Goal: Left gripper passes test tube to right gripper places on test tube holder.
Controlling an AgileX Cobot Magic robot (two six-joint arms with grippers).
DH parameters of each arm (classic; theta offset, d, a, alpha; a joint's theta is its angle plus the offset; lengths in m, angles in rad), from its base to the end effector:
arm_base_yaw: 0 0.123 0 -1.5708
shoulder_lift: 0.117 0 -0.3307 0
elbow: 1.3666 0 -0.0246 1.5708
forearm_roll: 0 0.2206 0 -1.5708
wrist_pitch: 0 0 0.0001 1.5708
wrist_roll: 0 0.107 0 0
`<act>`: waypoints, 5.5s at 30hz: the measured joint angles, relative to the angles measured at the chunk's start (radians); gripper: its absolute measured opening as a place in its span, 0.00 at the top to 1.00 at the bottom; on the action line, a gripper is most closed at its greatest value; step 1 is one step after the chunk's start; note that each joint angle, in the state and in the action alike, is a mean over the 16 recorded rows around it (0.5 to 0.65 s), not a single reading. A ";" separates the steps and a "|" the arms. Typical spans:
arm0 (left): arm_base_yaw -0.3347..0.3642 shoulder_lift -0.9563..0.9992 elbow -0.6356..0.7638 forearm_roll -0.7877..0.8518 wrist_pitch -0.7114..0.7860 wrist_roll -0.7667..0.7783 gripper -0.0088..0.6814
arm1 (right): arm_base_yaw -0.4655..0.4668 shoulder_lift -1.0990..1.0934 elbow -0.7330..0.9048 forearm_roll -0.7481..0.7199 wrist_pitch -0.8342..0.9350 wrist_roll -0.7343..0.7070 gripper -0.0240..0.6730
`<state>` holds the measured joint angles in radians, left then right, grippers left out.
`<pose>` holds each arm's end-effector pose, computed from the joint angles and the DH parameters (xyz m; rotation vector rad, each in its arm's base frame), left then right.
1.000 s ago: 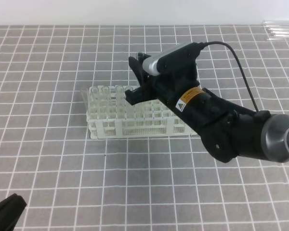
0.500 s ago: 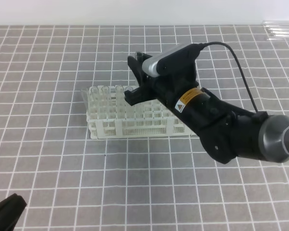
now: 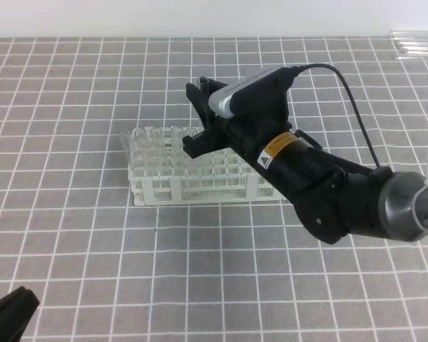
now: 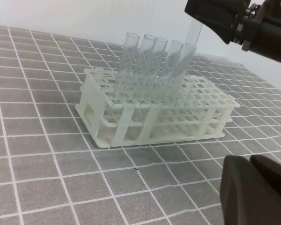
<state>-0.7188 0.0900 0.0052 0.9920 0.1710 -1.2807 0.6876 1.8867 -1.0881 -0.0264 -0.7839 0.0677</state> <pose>0.0120 0.0099 0.2029 0.2511 1.6945 -0.6425 0.3299 0.2736 0.3054 -0.4943 1.4464 0.6049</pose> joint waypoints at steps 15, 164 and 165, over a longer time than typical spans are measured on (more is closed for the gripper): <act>0.000 0.003 0.006 0.002 0.000 0.001 0.99 | 0.000 -0.068 0.046 -0.012 -0.002 0.000 0.82; 0.000 0.004 0.003 0.003 0.015 0.002 0.99 | -0.418 -1.521 0.898 0.017 0.881 0.030 0.98; 0.000 0.004 0.003 0.003 0.016 0.002 0.99 | -0.453 -1.549 0.924 0.027 0.871 0.033 0.98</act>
<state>-0.7189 0.0942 0.0086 0.9947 0.1866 -1.2790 0.2348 0.3378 -0.1643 0.0005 0.0873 0.1006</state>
